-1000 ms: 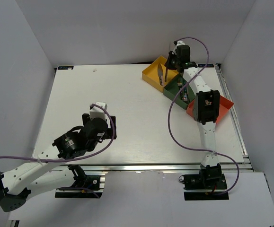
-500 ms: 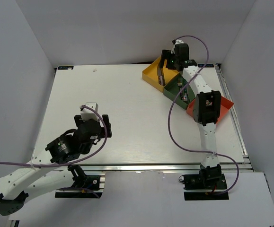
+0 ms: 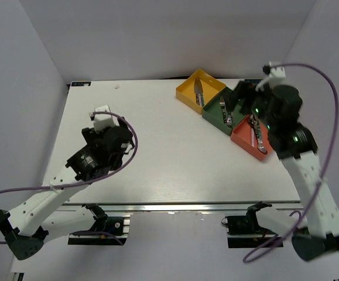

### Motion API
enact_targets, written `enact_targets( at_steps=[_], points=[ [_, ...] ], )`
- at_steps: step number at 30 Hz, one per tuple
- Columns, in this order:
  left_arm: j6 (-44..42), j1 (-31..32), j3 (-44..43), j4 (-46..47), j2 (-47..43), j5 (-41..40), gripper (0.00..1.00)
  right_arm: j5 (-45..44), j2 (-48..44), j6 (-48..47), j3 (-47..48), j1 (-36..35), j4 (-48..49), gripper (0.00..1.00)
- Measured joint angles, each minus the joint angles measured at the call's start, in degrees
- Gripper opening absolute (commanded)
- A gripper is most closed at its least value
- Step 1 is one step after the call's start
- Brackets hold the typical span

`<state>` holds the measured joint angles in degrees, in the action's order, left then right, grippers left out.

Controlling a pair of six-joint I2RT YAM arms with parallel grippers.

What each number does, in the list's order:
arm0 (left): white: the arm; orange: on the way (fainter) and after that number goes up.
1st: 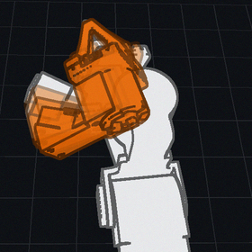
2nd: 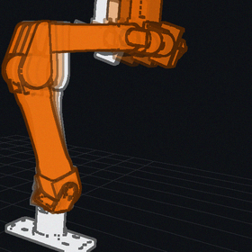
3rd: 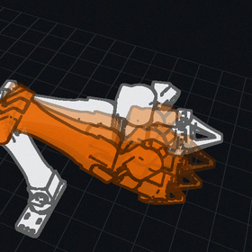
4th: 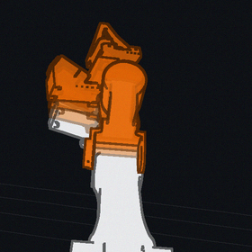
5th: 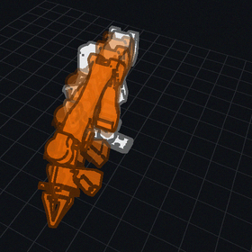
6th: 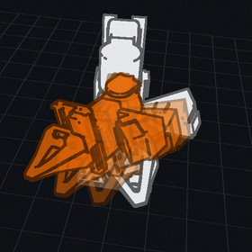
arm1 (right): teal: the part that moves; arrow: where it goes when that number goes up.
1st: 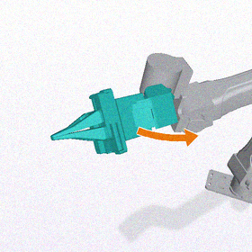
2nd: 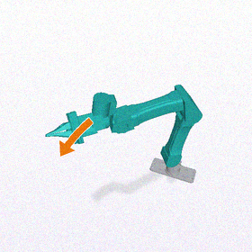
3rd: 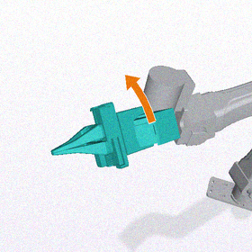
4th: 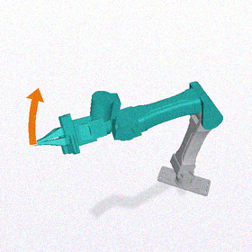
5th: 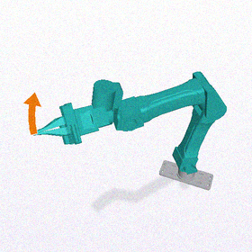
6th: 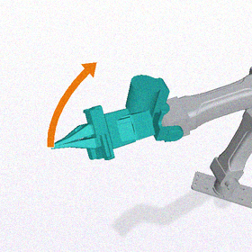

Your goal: Sort the eating utensils into containers

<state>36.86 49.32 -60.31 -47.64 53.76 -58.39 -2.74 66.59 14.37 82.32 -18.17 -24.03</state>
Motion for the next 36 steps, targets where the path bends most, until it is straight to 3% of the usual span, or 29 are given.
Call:
enact_targets(
  at_steps=[3,7,17,36],
  points=[
    [-0.22,-6.34,-4.11,0.55,3.21,1.05,0.98,0.35,-12.76,0.17,-9.66,-0.63,-2.03,0.89],
    [-1.31,-10.47,-5.68,1.95,2.84,1.03,0.98,-0.37,-20.17,-0.17,-17.27,-0.59,-8.44,0.89],
    [-2.49,-10.67,1.25,5.55,-6.56,-0.31,0.98,-2.56,-29.99,-2.12,-22.25,-0.59,-19.10,0.89],
    [-3.50,-10.75,11.78,5.22,-17.40,-0.31,0.98,-9.81,-36.98,-3.85,-24.81,-0.59,-22.80,0.89]
  ],
)
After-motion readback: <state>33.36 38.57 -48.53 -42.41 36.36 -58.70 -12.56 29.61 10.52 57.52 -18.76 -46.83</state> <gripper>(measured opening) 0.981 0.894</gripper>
